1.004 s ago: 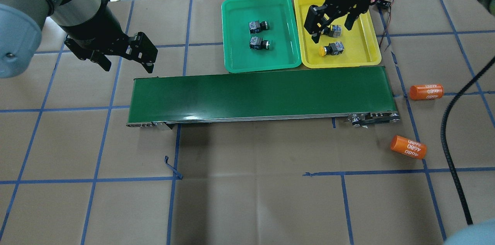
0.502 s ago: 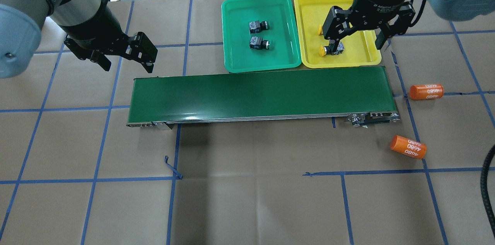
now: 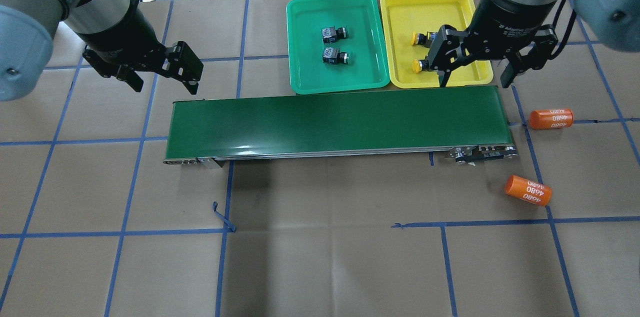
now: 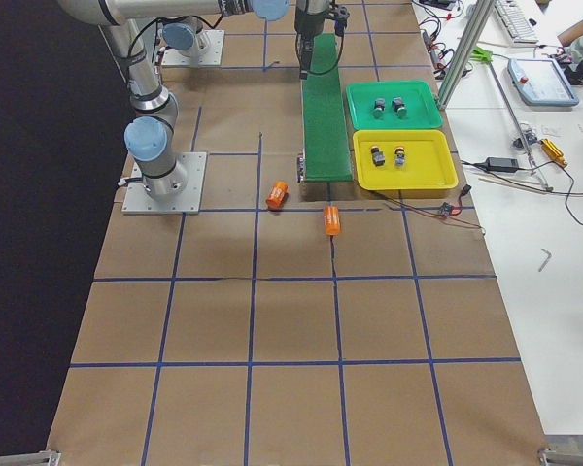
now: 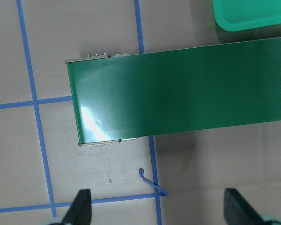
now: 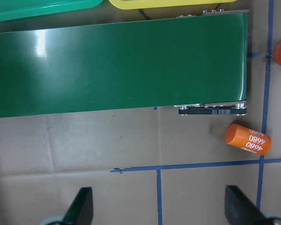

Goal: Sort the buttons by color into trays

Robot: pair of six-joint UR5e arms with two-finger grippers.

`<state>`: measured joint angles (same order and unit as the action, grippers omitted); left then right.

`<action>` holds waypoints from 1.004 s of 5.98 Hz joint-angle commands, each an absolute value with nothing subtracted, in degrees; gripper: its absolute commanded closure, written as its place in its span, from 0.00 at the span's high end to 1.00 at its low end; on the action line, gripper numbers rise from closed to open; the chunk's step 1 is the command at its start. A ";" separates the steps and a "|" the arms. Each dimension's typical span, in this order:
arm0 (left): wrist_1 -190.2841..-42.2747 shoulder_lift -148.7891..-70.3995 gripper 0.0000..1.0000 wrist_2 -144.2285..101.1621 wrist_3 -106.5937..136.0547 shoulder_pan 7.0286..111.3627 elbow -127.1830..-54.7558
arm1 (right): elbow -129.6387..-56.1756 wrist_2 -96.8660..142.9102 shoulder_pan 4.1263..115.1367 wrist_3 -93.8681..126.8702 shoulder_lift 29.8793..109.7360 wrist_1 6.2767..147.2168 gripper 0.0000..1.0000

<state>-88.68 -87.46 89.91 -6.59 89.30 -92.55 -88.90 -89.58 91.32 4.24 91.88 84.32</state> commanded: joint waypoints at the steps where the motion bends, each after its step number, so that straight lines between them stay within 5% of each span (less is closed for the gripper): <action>1: -88.68 -87.45 0.99 89.91 -6.59 89.30 -92.55 | -88.60 -89.56 91.32 3.69 91.85 85.60 1.00; 6: -88.68 -87.45 0.99 89.91 -6.59 89.30 -92.55 | -88.77 -89.65 91.14 3.52 91.67 86.57 1.00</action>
<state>-88.68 -87.45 89.91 -6.59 89.30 -92.59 -88.80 -89.67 91.15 3.53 91.67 86.56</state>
